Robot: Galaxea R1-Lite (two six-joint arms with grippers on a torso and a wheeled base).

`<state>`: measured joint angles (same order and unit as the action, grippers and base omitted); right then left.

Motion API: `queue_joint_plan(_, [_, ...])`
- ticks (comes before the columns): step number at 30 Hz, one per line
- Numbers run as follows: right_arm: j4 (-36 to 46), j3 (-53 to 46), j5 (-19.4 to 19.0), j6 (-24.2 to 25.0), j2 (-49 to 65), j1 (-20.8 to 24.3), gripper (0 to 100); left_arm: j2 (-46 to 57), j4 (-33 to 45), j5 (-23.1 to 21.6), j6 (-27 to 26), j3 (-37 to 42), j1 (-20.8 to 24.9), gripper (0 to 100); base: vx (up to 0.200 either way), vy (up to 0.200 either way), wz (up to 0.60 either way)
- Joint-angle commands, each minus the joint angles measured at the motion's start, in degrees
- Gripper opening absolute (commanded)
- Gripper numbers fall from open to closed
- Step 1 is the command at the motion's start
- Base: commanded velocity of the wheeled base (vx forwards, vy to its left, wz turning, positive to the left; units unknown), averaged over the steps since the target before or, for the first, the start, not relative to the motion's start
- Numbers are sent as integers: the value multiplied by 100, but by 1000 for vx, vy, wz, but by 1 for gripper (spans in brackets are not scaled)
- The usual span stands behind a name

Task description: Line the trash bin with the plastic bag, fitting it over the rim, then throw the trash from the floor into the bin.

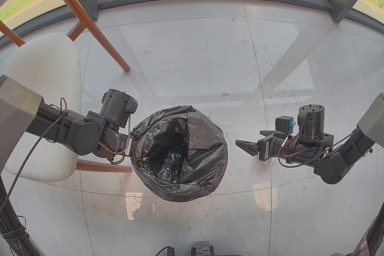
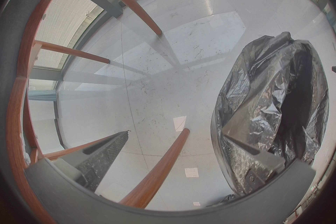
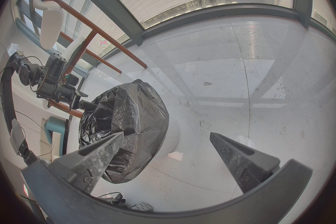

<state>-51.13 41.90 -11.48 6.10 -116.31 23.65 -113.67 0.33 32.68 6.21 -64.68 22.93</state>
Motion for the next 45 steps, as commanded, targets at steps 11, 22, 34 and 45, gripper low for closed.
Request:
queue_joint_plan(11, [-3, -6, -12, 14, -32, 8, 100, 363, 2, -43, 47, 413, 871, 100, 0, 0, 0])
queue_joint_plan(22, [-3, -24, -12, 14, -6, 26, 100, 125, -7, -34, 47, 975, 1601, 100, 0, 0, 0])
queue_joint_plan(34, [-3, -33, -12, 14, 3, -18, 100, 213, 2, 19, -23, 1889, 1943, 100, 0, 0, 0])
queue_joint_plan(45, [-3, -50, -12, 14, 21, -18, 100, 354, -464, 19, -559, 2206, 1064, 100, 0, 0, 0])
